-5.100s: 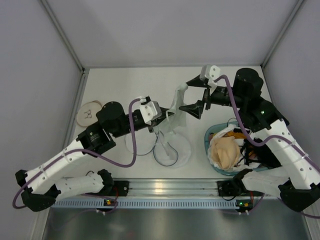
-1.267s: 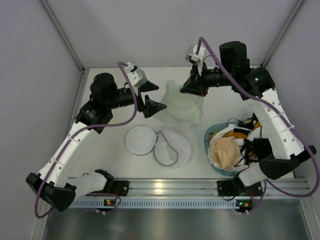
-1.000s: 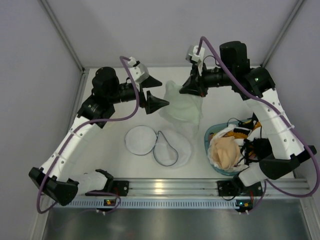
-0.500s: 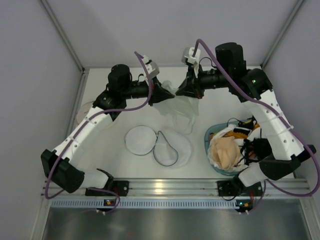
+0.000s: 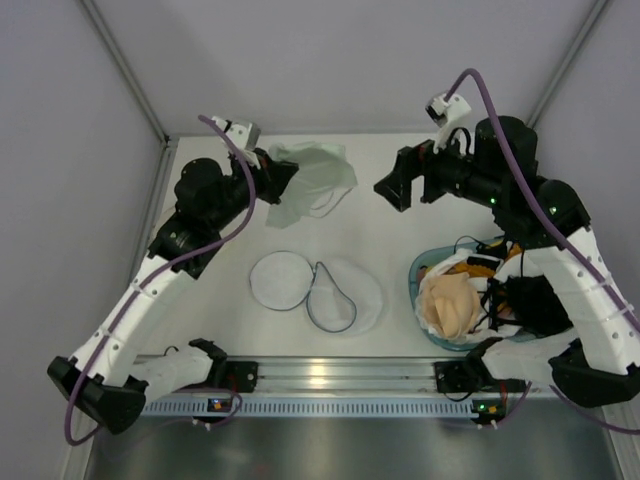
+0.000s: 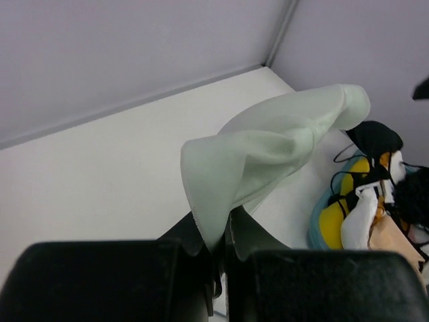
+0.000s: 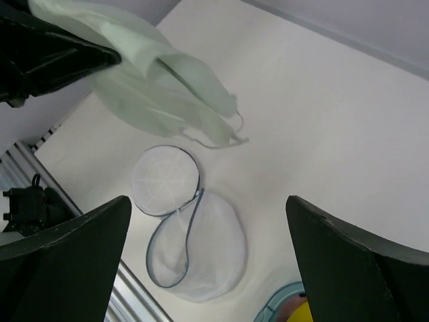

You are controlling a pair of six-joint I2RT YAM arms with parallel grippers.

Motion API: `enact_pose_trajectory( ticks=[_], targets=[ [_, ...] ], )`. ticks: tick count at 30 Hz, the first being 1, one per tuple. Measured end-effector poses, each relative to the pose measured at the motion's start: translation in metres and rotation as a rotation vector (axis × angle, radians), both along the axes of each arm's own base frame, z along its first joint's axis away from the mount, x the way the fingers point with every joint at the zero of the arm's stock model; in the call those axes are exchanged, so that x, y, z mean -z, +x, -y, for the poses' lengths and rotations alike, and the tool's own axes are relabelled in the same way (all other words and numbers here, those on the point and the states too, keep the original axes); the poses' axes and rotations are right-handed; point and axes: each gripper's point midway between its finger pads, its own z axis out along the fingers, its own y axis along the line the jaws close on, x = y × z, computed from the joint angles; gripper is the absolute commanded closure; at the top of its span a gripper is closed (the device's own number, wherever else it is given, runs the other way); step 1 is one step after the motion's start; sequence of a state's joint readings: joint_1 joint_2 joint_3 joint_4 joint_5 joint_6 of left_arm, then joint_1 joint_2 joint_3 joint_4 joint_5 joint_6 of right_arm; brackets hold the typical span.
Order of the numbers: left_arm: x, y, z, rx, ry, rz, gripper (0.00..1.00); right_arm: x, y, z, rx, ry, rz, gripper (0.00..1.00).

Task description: Place the bra in the laundry bag and zip it closed

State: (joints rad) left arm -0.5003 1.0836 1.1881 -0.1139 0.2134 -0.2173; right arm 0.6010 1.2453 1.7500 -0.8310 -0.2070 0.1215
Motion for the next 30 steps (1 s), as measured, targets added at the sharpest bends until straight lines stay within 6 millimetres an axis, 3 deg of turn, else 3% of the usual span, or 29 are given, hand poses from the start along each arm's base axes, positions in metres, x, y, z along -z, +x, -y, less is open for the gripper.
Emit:
enact_pose_trajectory(
  ticks=[2,5,7,10,13,17,20,24,30],
  targets=[
    [0.001,-0.001,-0.017,-0.089,-0.003,-0.035,1.0,0.014,-0.005,0.009,0.055,0.017,-0.044,0.01],
    [0.009,-0.009,-0.042,-0.199,0.002,-0.096,1.0,0.055,-0.006,0.014,0.125,0.024,-0.134,0.05],
    [0.015,-0.02,-0.06,-0.274,-0.001,-0.139,1.0,0.095,-0.004,0.012,0.163,0.017,-0.207,0.08],
    [0.019,-0.037,-0.086,-0.369,-0.016,-0.18,1.0,0.17,-0.013,0.0,0.192,-0.06,-0.334,0.12],
    [0.021,-0.052,-0.105,-0.438,-0.038,-0.207,1.0,0.212,-0.029,-0.023,0.172,-0.16,-0.375,0.16],
    [0.035,-0.066,-0.121,-0.495,-0.043,-0.254,1.0,0.235,-0.039,-0.062,0.122,-0.228,-0.339,0.21],
    [0.052,-0.074,-0.129,-0.527,-0.025,-0.304,1.0,0.248,-0.042,-0.079,0.104,-0.254,-0.325,0.26],
    [0.059,-0.084,-0.136,-0.543,-0.025,-0.332,1.0,0.271,-0.039,-0.089,0.106,-0.283,-0.323,0.44],
    [0.056,-0.095,-0.141,-0.546,-0.047,-0.328,1.0,0.302,-0.038,-0.096,0.109,-0.345,-0.342,0.47]
  ],
)
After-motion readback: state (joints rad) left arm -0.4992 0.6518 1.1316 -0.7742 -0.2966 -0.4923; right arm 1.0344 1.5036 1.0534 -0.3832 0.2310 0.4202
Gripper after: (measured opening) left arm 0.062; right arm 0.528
